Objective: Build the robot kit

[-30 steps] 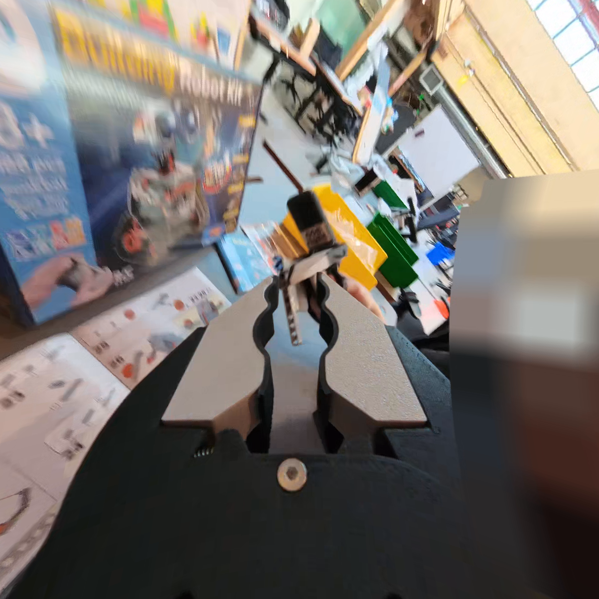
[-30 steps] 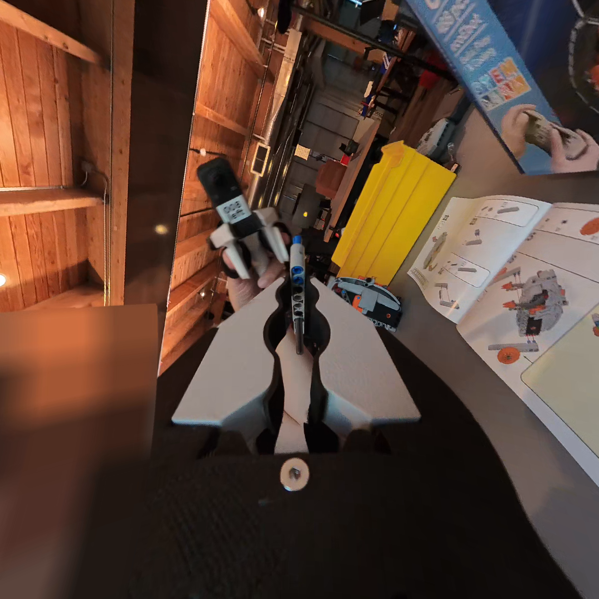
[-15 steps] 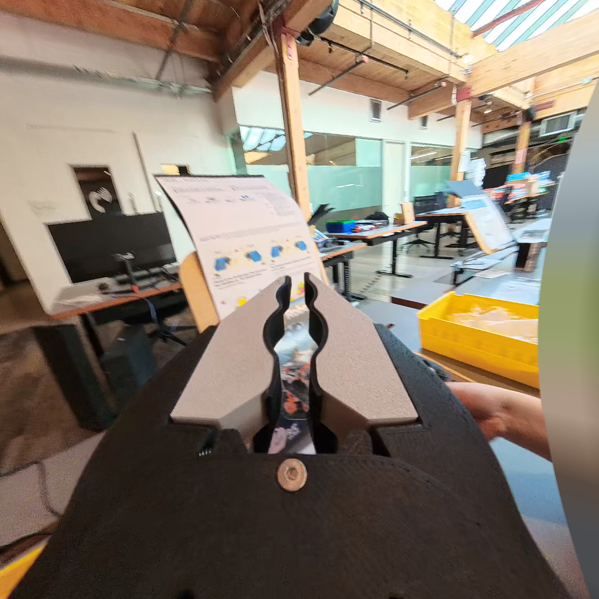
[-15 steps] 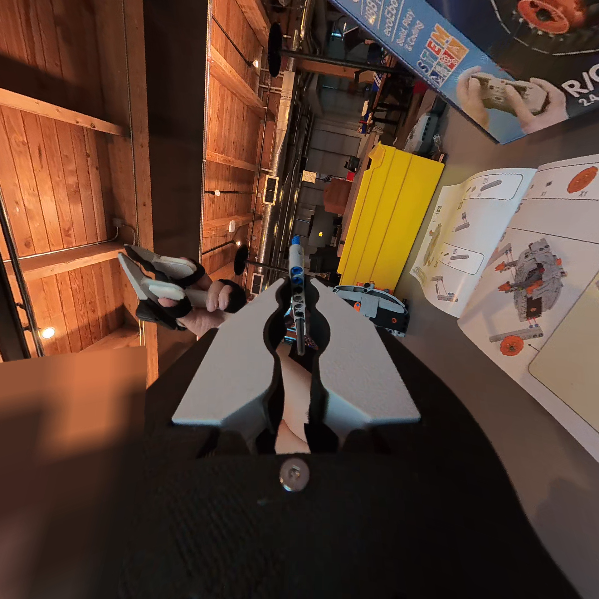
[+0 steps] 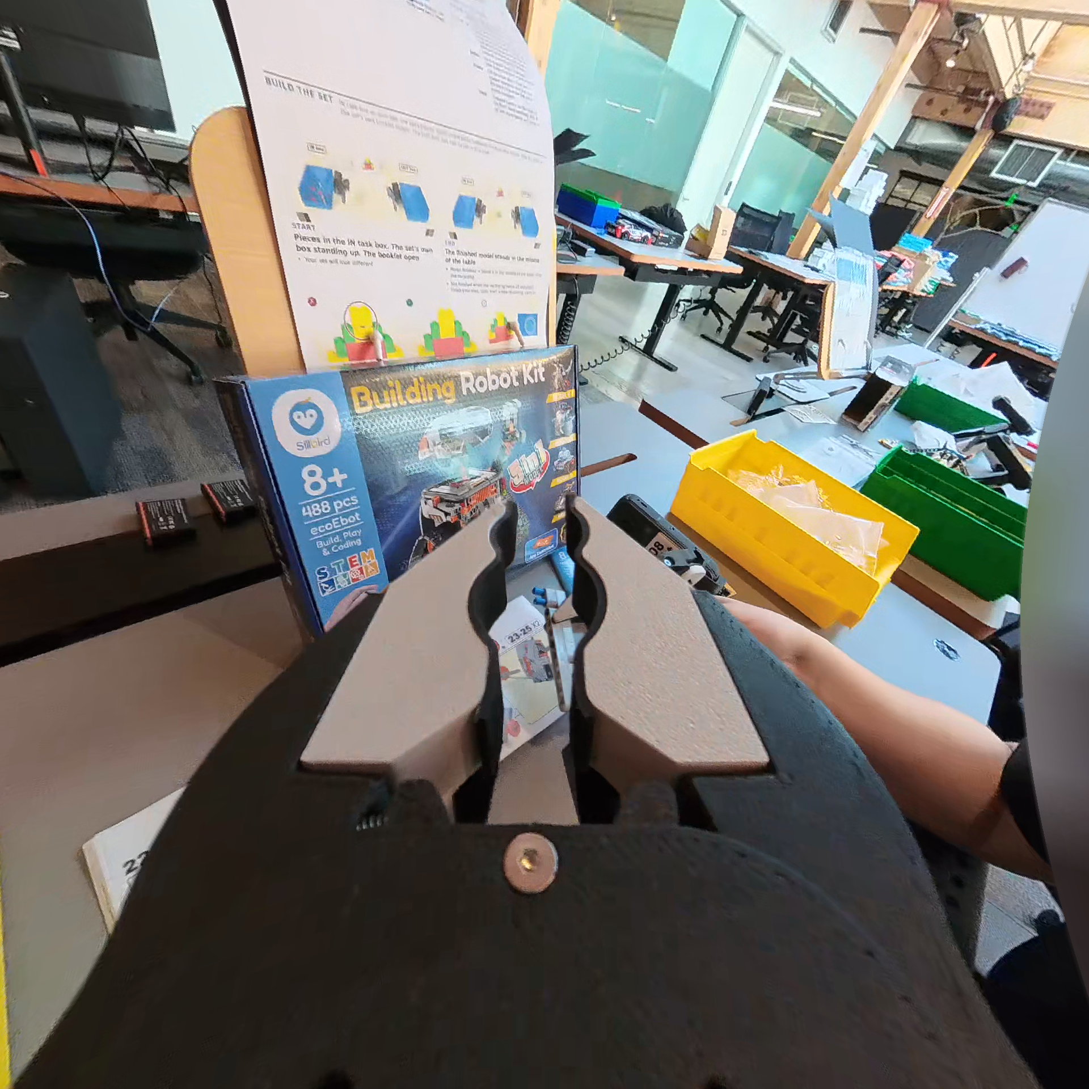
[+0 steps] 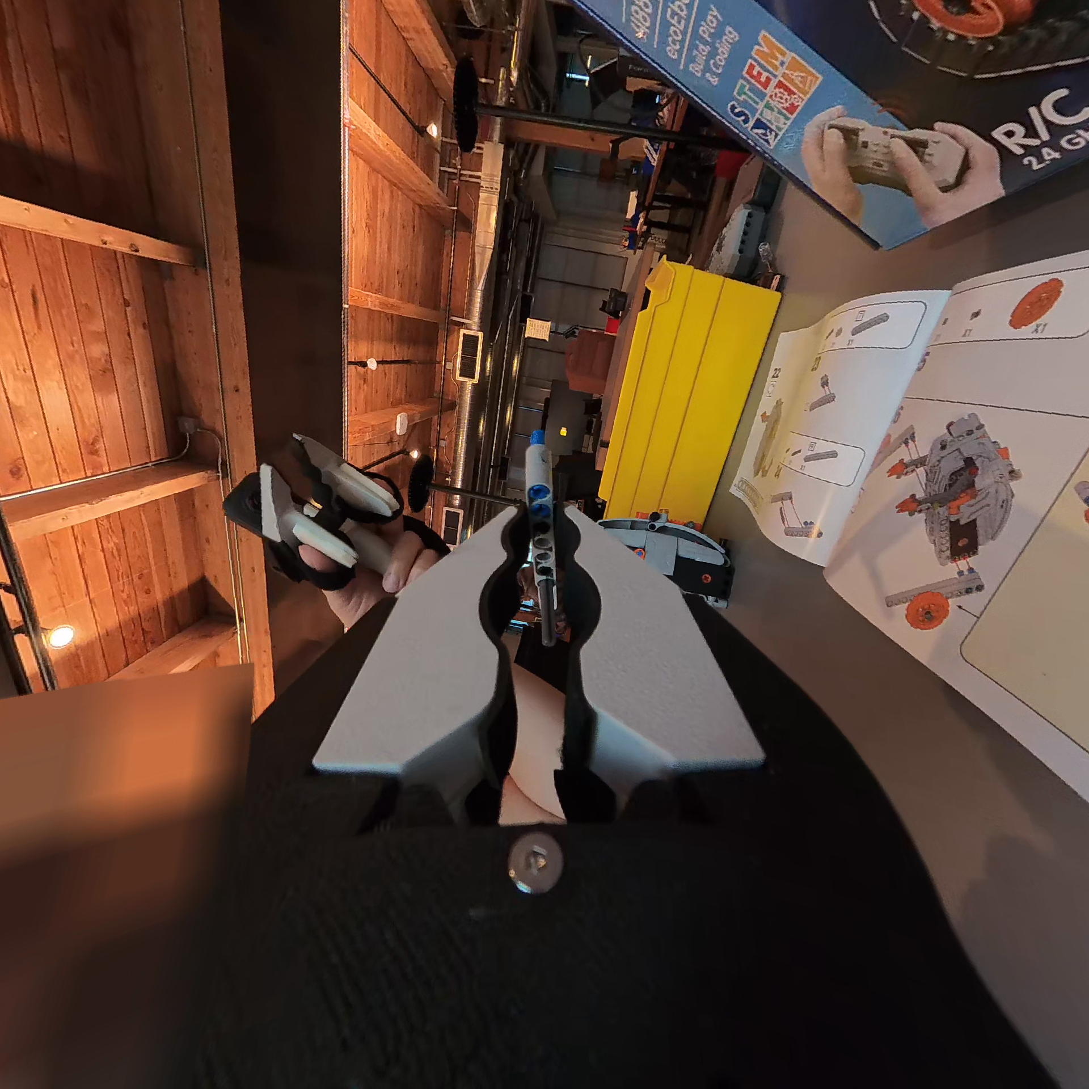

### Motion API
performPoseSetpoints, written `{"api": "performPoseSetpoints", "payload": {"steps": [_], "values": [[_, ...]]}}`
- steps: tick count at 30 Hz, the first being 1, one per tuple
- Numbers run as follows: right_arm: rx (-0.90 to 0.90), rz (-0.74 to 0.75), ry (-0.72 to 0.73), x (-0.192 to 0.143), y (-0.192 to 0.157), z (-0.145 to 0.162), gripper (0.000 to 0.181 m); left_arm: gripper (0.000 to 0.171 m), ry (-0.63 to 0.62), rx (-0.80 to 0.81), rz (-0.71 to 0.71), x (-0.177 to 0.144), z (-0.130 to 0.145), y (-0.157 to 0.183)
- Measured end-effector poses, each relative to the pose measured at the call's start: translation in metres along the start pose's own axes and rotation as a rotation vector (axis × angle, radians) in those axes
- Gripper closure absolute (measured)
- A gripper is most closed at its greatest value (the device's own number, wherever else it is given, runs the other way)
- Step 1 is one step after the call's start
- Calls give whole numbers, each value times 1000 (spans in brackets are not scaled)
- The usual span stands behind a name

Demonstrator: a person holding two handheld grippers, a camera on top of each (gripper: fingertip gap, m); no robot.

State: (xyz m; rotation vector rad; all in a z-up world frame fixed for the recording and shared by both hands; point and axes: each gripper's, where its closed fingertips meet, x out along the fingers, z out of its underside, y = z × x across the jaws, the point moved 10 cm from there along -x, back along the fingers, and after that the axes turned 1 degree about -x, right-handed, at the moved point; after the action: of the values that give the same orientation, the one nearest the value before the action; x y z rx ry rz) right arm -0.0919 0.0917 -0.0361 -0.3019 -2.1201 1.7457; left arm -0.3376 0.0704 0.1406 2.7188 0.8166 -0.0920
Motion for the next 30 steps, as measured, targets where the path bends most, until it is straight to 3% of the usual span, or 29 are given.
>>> {"api": "performPoseSetpoints", "payload": {"steps": [30], "values": [[-22,35,-5,2,-3,1,176,157,-113,53,-26,9,6,7]]}}
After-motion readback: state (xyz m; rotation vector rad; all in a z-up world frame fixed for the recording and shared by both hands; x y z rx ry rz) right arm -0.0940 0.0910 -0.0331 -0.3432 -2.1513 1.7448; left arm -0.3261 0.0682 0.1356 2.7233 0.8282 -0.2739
